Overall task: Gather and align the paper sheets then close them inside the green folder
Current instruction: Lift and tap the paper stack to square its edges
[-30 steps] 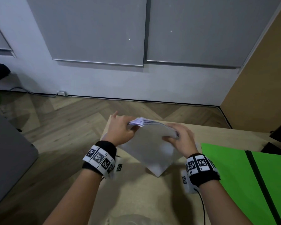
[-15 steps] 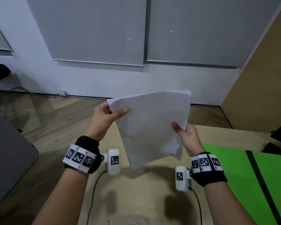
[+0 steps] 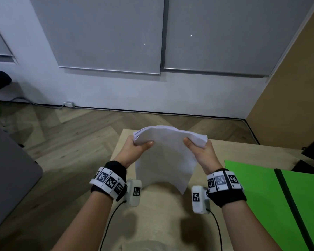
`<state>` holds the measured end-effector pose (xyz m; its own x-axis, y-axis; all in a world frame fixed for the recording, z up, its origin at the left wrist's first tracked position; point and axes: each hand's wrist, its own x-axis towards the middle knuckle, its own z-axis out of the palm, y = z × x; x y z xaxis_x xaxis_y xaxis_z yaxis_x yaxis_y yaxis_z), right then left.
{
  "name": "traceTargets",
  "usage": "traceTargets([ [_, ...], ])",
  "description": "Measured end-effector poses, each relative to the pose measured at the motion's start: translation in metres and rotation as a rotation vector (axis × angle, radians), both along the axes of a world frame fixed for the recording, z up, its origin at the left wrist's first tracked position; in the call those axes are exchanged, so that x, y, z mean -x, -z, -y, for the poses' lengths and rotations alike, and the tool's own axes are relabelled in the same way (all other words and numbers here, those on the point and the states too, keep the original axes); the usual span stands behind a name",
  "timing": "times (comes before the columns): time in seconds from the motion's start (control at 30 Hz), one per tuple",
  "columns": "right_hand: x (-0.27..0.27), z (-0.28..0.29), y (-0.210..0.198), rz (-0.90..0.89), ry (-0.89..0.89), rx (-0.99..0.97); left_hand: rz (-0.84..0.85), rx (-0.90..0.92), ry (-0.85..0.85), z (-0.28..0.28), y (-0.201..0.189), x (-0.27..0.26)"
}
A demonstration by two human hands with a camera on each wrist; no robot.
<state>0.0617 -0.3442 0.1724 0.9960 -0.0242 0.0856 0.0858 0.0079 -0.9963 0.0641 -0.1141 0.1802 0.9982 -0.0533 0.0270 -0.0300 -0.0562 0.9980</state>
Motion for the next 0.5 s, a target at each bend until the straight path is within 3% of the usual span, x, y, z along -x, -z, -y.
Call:
traceTargets([
  [0.17,-0.002,-0.006,-0.009,0.065,0.081,0.011,-0.017,0.046,-0.108,0.006,-0.002,-0.003],
  [0.37,-0.010,-0.009,0.011,-0.175,0.119,0.027,-0.129,0.004,-0.167,0.020,0.018,-0.004],
  [0.5,-0.008,-0.007,0.011,-0.166,0.179,0.015,-0.109,0.021,-0.172,0.026,0.015,-0.003],
])
